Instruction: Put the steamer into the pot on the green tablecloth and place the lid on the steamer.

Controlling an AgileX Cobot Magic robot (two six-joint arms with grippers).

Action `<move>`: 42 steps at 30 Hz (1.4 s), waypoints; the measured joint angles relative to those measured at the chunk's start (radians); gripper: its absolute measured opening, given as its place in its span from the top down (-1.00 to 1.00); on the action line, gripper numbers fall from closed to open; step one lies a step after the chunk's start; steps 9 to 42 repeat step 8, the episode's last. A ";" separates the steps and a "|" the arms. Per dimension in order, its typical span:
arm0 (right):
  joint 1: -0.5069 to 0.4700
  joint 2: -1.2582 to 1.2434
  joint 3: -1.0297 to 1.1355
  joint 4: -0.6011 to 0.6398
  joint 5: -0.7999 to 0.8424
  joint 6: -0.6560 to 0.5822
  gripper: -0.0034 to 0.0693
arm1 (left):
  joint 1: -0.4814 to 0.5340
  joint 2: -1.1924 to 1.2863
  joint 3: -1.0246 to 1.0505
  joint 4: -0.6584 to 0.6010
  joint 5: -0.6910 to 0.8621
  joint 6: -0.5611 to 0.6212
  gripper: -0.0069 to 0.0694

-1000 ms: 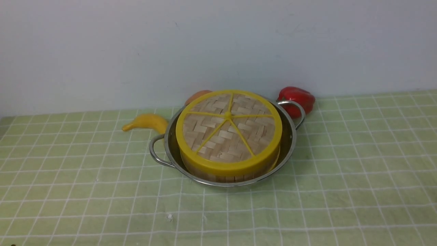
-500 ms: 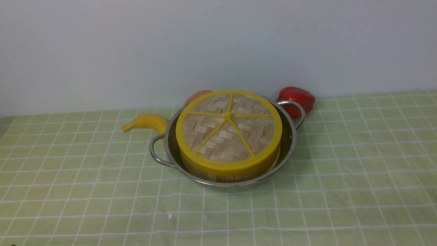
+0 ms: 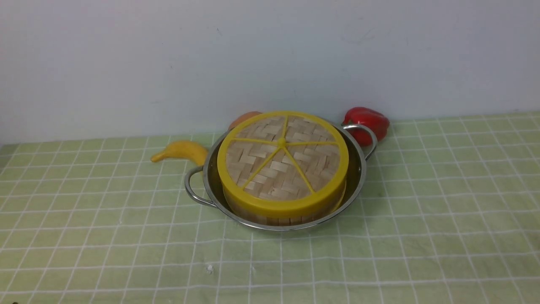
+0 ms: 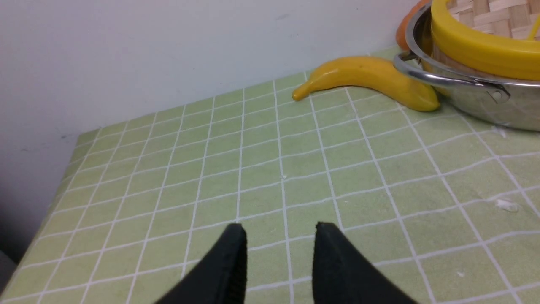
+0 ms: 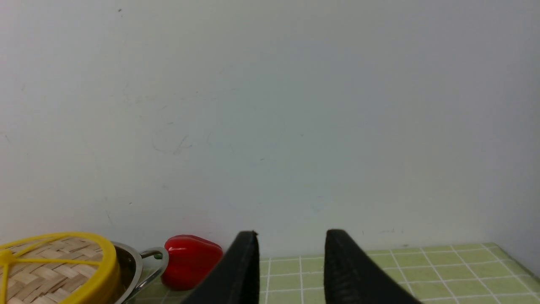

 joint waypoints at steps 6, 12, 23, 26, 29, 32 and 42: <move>0.000 0.000 0.000 -0.001 0.000 0.000 0.25 | 0.000 0.000 0.000 0.000 0.000 0.000 0.21; 0.000 0.000 0.000 -0.001 0.000 0.000 0.25 | 0.000 0.000 0.000 0.000 0.000 0.000 0.20; 0.000 0.000 0.000 -0.001 0.000 0.000 0.25 | 0.000 0.000 0.000 0.000 0.000 0.000 0.20; 0.000 0.000 0.000 -0.001 0.000 0.000 0.25 | 0.000 0.000 0.000 0.000 0.000 0.000 0.20; 0.000 0.000 0.000 -0.001 0.000 0.000 0.25 | 0.000 0.000 0.000 0.000 0.000 0.000 0.20; 0.000 0.000 0.000 -0.001 0.000 0.000 0.25 | 0.000 0.000 0.000 0.000 0.000 0.000 0.20; 0.000 0.000 0.000 -0.001 0.000 0.000 0.25 | 0.000 0.000 0.000 0.000 0.000 0.000 0.20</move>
